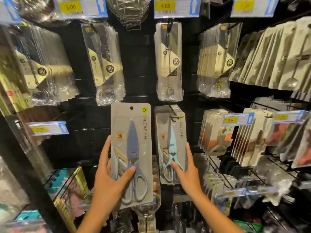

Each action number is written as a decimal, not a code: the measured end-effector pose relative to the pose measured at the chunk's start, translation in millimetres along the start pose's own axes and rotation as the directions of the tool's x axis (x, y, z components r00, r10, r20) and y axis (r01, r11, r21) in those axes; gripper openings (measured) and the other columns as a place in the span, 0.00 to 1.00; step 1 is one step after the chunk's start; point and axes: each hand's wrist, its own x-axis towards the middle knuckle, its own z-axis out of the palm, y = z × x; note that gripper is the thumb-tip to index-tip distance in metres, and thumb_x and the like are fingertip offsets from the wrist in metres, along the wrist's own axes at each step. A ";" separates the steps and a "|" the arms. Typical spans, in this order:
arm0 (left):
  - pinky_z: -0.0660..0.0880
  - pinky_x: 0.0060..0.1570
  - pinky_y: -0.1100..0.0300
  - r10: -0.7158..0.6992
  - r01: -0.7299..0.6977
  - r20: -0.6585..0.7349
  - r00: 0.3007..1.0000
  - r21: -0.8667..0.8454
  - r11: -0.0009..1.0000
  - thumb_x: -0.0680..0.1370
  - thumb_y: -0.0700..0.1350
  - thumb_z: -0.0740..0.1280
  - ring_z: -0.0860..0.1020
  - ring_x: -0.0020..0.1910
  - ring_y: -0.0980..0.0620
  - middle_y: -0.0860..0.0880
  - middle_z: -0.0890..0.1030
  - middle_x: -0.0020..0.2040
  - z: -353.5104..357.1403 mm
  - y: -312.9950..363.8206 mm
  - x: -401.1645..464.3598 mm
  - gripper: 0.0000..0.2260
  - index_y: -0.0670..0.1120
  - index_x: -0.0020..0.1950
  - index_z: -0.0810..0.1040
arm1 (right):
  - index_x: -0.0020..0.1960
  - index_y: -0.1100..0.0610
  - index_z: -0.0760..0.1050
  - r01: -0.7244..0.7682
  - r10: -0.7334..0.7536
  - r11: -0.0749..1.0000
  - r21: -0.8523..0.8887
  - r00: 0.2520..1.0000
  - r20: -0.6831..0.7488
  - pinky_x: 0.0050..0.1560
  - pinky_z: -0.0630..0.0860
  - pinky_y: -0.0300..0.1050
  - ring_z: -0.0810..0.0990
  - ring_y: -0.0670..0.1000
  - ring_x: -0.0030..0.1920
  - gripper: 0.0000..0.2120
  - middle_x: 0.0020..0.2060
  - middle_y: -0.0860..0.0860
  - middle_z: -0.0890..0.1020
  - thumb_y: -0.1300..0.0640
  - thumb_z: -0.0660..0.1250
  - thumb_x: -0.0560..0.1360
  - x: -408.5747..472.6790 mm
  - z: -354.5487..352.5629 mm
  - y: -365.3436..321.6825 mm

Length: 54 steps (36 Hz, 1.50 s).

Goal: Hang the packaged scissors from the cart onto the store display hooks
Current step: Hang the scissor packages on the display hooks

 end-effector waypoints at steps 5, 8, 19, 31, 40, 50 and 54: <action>0.77 0.63 0.62 0.018 -0.017 0.009 1.000 -0.022 1.000 0.71 0.40 0.77 0.74 0.69 0.60 0.70 0.67 0.73 -2.6 1.0 2.7 0.45 0.68 0.78 0.58 | 0.77 0.28 0.40 0.001 -0.003 0.996 -0.091 1.000 -0.013 0.62 0.80 0.55 0.78 0.49 0.66 0.43 0.72 0.46 0.73 0.48 0.69 0.79 9.2 8.0 4.7; 0.78 0.62 0.60 0.024 -0.023 0.015 1.000 -0.032 0.999 0.70 0.41 0.77 0.75 0.68 0.59 0.69 0.68 0.73 -3.7 0.8 3.6 0.45 0.69 0.77 0.58 | 0.77 0.28 0.39 0.015 -0.018 0.992 -0.126 0.999 -0.026 0.62 0.80 0.54 0.78 0.50 0.66 0.44 0.72 0.48 0.73 0.48 0.69 0.79 15.8 10.3 7.0; 0.77 0.64 0.57 0.042 -0.040 0.039 0.998 -0.034 0.999 0.71 0.40 0.77 0.75 0.69 0.57 0.67 0.68 0.74 -3.3 -4.5 5.4 0.46 0.69 0.78 0.57 | 0.78 0.30 0.40 0.005 -0.009 0.990 -0.139 1.000 -0.029 0.75 0.65 0.56 0.61 0.50 0.77 0.42 0.77 0.46 0.61 0.41 0.68 0.78 13.1 5.3 13.9; 0.76 0.66 0.54 0.055 -0.053 0.085 0.995 -0.033 0.998 0.72 0.41 0.77 0.73 0.71 0.60 0.65 0.68 0.75 3.3 -8.7 3.2 0.44 0.60 0.81 0.56 | 0.78 0.41 0.59 0.171 -0.216 0.965 0.200 0.949 0.231 0.59 0.79 0.41 0.83 0.45 0.59 0.28 0.59 0.42 0.81 0.53 0.64 0.82 -22.2 5.7 -81.7; 0.79 0.63 0.50 0.046 -0.032 0.167 0.985 -0.084 0.996 0.73 0.39 0.77 0.74 0.72 0.53 0.57 0.66 0.78 14.8 -20.4 -7.0 0.46 0.63 0.80 0.55 | 0.79 0.43 0.60 0.155 -0.204 0.953 0.260 0.964 0.171 0.51 0.81 0.41 0.85 0.45 0.45 0.33 0.52 0.49 0.85 0.66 0.65 0.81 -33.2 8.5 -85.0; 0.81 0.59 0.48 -0.044 0.052 0.226 0.973 -0.029 0.998 0.77 0.35 0.72 0.80 0.64 0.54 0.54 0.81 0.63 29.8 -32.7 -1.1 0.45 0.69 0.79 0.52 | 0.75 0.35 0.65 0.116 -0.126 0.987 0.107 0.987 0.097 0.62 0.80 0.47 0.84 0.45 0.57 0.32 0.60 0.46 0.83 0.62 0.68 0.80 -46.3 -11.3 -57.9; 0.81 0.59 0.47 -0.041 0.037 0.265 0.963 0.019 0.999 0.78 0.35 0.71 0.80 0.63 0.55 0.55 0.81 0.63 44.1 -32.8 5.0 0.44 0.70 0.79 0.51 | 0.76 0.38 0.64 0.090 -0.098 0.989 0.114 0.993 0.062 0.59 0.81 0.46 0.85 0.47 0.54 0.32 0.55 0.46 0.85 0.63 0.68 0.80 -48.4 -20.6 -52.4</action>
